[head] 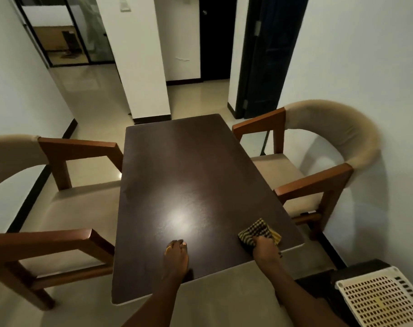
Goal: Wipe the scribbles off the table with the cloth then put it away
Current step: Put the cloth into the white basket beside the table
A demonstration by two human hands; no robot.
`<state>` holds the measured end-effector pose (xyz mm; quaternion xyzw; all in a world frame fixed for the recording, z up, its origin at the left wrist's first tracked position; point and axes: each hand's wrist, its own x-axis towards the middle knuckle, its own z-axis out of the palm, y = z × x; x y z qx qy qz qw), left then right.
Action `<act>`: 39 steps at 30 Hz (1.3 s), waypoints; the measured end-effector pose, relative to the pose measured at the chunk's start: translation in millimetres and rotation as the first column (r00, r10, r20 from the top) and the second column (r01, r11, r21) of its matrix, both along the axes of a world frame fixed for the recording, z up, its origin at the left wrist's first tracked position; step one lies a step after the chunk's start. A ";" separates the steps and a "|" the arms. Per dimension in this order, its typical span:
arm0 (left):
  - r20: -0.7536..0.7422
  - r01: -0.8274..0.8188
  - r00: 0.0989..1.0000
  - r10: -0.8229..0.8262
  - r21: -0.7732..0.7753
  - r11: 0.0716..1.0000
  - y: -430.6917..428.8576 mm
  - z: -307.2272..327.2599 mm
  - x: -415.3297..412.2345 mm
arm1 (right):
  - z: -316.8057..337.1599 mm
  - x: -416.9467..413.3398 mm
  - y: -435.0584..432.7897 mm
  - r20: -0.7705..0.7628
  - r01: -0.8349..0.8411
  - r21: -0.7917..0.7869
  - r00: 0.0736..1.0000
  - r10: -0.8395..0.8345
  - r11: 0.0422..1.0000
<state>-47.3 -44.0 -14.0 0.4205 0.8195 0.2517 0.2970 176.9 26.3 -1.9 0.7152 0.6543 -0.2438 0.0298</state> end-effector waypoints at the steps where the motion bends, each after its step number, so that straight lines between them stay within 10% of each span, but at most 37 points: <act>1: 0.007 0.037 0.999 -0.037 -0.004 0.999 1.3 1.0 6.1 | 3.8 4.9 0.1 -0.068 0.065 0.007 0.996 -0.064 0.998; 5: 0.063 0.230 0.972 -0.226 -0.065 0.971 8.8 2.5 40.5 | 18.6 41.2 -3.0 -0.456 0.280 -0.071 0.845 -0.281 0.957; 10: 0.207 0.353 0.917 -0.340 -0.027 0.935 28.4 2.9 99.8 | 21.0 92.0 -30.7 -0.820 0.365 -0.510 0.070 -0.569 0.779; 14: 0.617 0.409 0.748 -0.242 -0.143 0.901 46.2 -1.6 165.3 | 14.8 132.5 -46.7 -0.786 0.301 -0.618 -0.243 -0.568 0.727; 19: 0.865 0.425 0.498 0.059 -0.303 0.853 60.7 -20.5 249.3 | -4.9 187.0 -46.0 -0.731 0.340 -0.680 -0.374 -0.570 0.650; 26: 0.826 0.346 0.553 0.107 -0.345 0.873 82.8 -42.9 346.5 | -52.4 272.6 -46.2 -0.574 0.383 -0.818 -0.497 -0.650 0.429; 32: 0.640 0.406 0.746 -0.182 -0.221 0.887 100.5 -72.2 419.9 | -88.4 331.7 -54.9 -0.524 0.425 -0.845 -0.544 -0.655 0.323; 39: 0.412 0.747 0.643 -0.646 -0.151 0.647 116.9 -109.1 485.2 | -122.7 375.7 -57.5 -0.450 0.377 -0.891 -0.646 -0.616 0.255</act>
